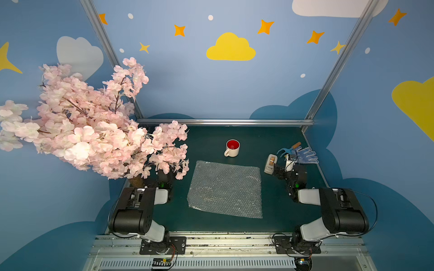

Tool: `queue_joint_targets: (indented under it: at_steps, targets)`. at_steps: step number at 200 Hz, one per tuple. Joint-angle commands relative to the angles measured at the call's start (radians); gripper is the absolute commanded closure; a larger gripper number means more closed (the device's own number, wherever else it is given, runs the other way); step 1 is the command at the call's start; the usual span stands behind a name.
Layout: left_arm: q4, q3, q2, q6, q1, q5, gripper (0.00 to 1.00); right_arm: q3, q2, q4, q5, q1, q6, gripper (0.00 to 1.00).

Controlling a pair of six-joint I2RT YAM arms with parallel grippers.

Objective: Wrap mugs in bubble wrap
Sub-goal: Pick up the mug from the center of the board.

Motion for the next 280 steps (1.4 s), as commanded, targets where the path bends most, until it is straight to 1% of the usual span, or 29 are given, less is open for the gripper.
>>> queue_joint_targets:
  at_steps: [1, 101, 111, 133, 149, 158, 170, 178, 188, 194, 205, 220, 231, 245, 252, 256, 267, 280]
  targets:
    - [0.009, 0.016, 0.009, -0.008, 0.002, 0.005, 0.01, 0.02, 0.011, 0.019, -0.004, 0.002, -0.006, 0.02]
    - [0.012, 0.012, 0.008, -0.007, 0.002, 0.007, 0.01, 0.021, 0.011, 0.018, -0.022, -0.009, -0.001, 0.02]
    - [0.024, 0.005, 0.006, 0.005, 0.0, 0.03, 0.01, 0.019, 0.01, 0.019, -0.021, -0.008, -0.002, 0.02]
    - [0.072, -0.036, -0.032, 0.044, -0.012, 0.081, 0.01, 0.017, 0.005, 0.021, -0.027, -0.008, -0.002, 0.02]
    - [0.059, -0.057, -0.092, 0.053, -0.022, 0.07, 0.01, 0.023, -0.023, -0.009, -0.038, -0.006, -0.007, 0.02]
    - [0.011, -0.053, -0.141, 0.062, -0.035, 0.055, 0.01, 0.039, -0.058, -0.067, -0.038, -0.002, -0.014, 0.02]
    - [-0.126, -0.027, -0.23, 0.062, -0.064, 0.026, 0.01, 0.065, -0.114, -0.168, -0.023, 0.008, -0.02, 0.02]
    - [-0.223, -0.003, -0.287, 0.046, -0.084, 0.008, 0.01, 0.077, -0.157, -0.226, -0.005, 0.017, -0.021, 0.02]
    - [-0.285, 0.009, -0.345, 0.008, -0.106, 0.005, 0.01, 0.088, -0.213, -0.289, 0.016, 0.027, -0.012, 0.02]
    - [-0.316, 0.013, -0.38, -0.023, -0.116, 0.016, 0.01, 0.096, -0.247, -0.324, 0.029, 0.029, 0.015, 0.02]
    - [-0.38, 0.029, -0.434, -0.032, -0.137, 0.061, 0.01, 0.116, -0.303, -0.4, 0.07, 0.027, 0.112, 0.02]
    - [-0.479, 0.062, -0.493, -0.081, -0.151, 0.106, 0.01, 0.185, -0.358, -0.574, 0.115, 0.025, 0.241, 0.02]
    - [-0.574, 0.1, -0.521, -0.135, -0.159, 0.107, 0.01, 0.222, -0.385, -0.679, 0.153, 0.028, 0.316, 0.02]
    - [-0.722, 0.159, -0.54, -0.242, -0.172, 0.046, 0.01, 0.272, -0.407, -0.815, 0.207, 0.024, 0.423, 0.02]
    - [-0.798, 0.191, -0.54, -0.297, -0.178, 0.012, 0.01, 0.294, -0.408, -0.89, 0.194, 0.019, 0.444, 0.02]
    - [-0.833, 0.209, -0.538, -0.322, -0.182, -0.001, 0.01, 0.333, -0.403, -0.935, 0.19, 0.016, 0.458, 0.02]
    - [-0.92, 0.251, -0.525, -0.36, -0.201, 0.006, 0.01, 0.405, -0.382, -1.083, 0.175, 0.009, 0.494, 0.02]
    - [-0.951, 0.272, -0.507, -0.371, -0.26, -0.002, 0.01, 0.432, -0.364, -1.117, 0.136, 0.007, 0.501, 0.02]
